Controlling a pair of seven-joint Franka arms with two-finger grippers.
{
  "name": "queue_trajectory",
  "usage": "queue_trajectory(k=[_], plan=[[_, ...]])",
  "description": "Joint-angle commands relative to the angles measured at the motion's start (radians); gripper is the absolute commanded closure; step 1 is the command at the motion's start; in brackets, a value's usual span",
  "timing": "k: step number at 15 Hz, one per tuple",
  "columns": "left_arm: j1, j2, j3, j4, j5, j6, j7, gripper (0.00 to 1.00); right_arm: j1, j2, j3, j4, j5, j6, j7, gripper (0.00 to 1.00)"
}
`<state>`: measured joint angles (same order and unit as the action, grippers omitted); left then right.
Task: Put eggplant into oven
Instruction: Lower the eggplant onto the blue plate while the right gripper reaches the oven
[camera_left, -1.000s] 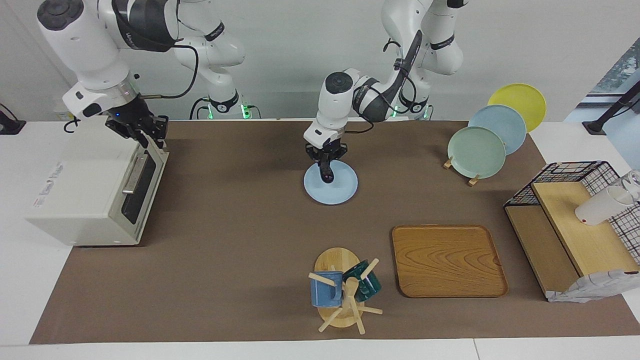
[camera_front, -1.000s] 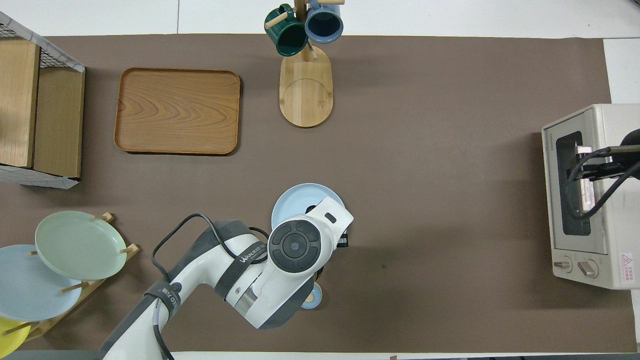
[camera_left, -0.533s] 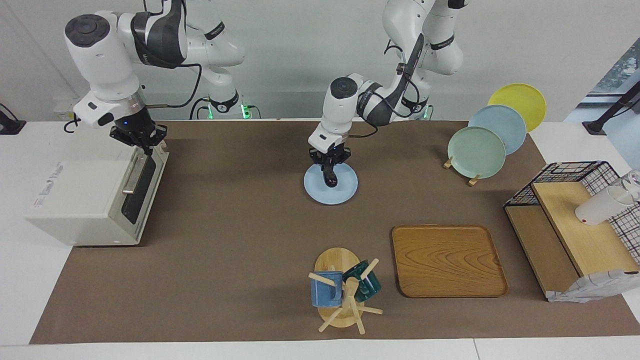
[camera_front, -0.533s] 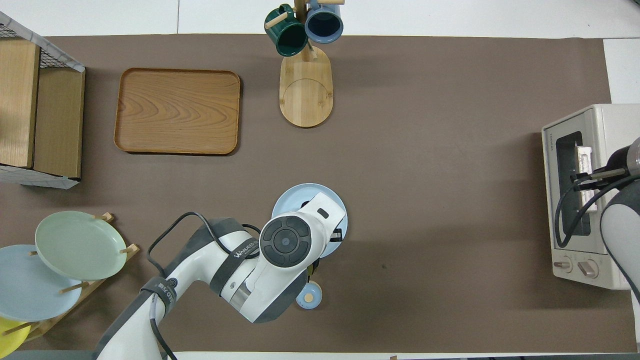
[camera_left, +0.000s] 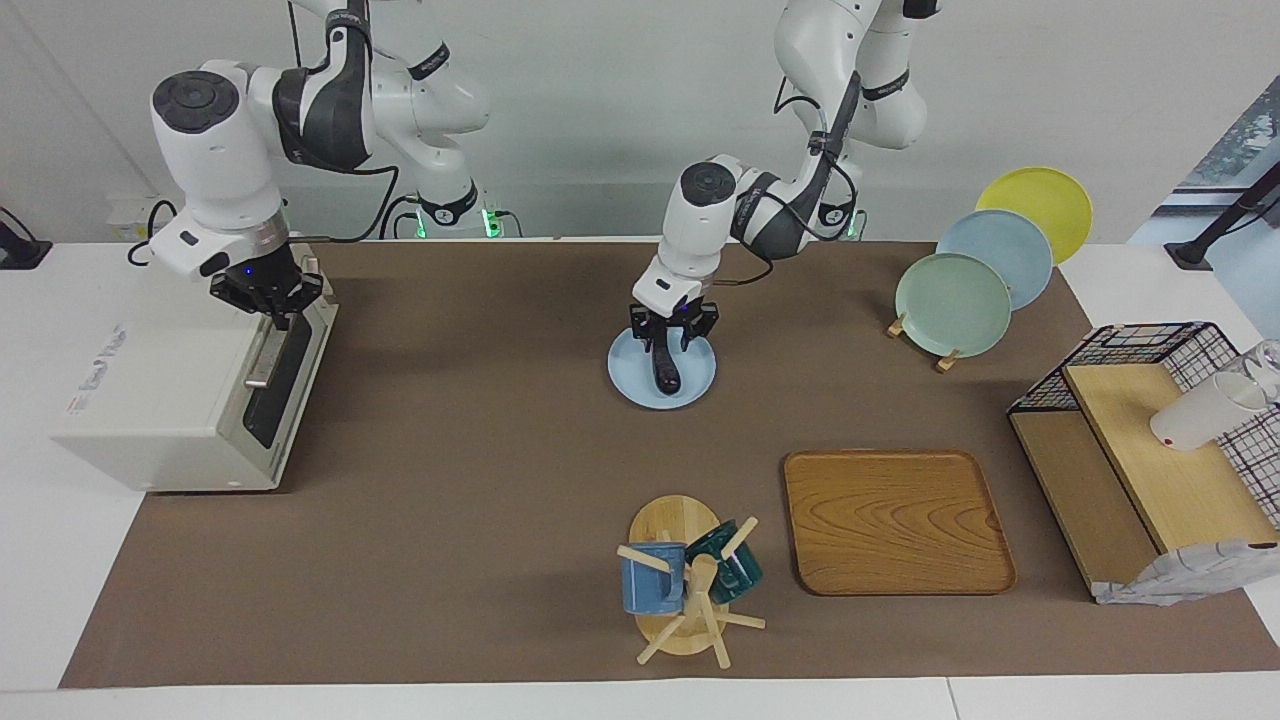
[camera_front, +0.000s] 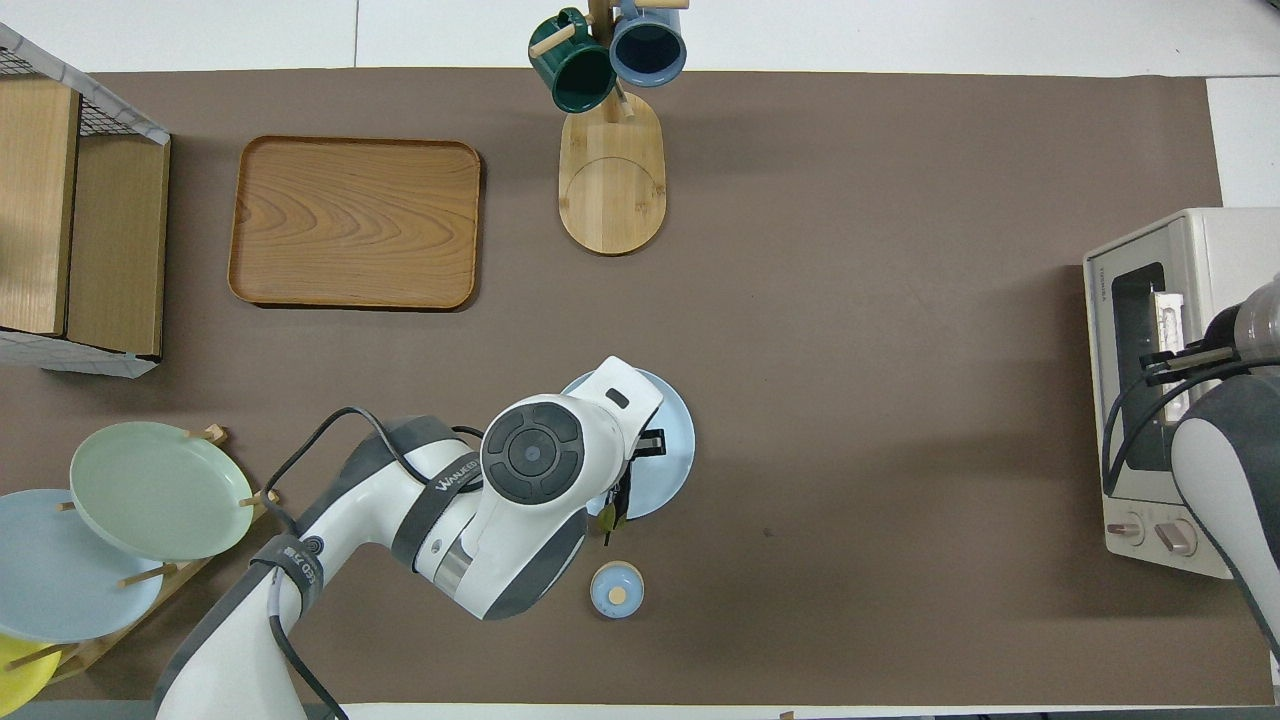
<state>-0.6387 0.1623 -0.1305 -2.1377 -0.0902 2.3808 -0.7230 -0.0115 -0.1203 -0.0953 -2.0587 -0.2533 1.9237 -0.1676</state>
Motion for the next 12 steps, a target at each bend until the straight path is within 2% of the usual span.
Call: queue_trajectory(k=[1,3,6,12], plan=[[0.045,-0.004,0.0,0.042,-0.011,-0.064,0.056,0.0,-0.021,-0.006,0.005,-0.032,-0.046,0.041,-0.042,1.0],[0.132,-0.015,-0.001,0.132,-0.011,-0.19,0.108,0.0,-0.022,-0.002,0.005,-0.034,-0.05,0.047,-0.053,1.0],[0.262,-0.009,0.0,0.338,-0.011,-0.45,0.227,0.0,-0.063,0.001,0.005,-0.073,-0.052,0.11,-0.091,1.0],[0.52,-0.024,0.008,0.577,-0.003,-0.747,0.469,0.0,-0.035,0.031,0.006,-0.083,-0.04,0.144,-0.049,1.0]])
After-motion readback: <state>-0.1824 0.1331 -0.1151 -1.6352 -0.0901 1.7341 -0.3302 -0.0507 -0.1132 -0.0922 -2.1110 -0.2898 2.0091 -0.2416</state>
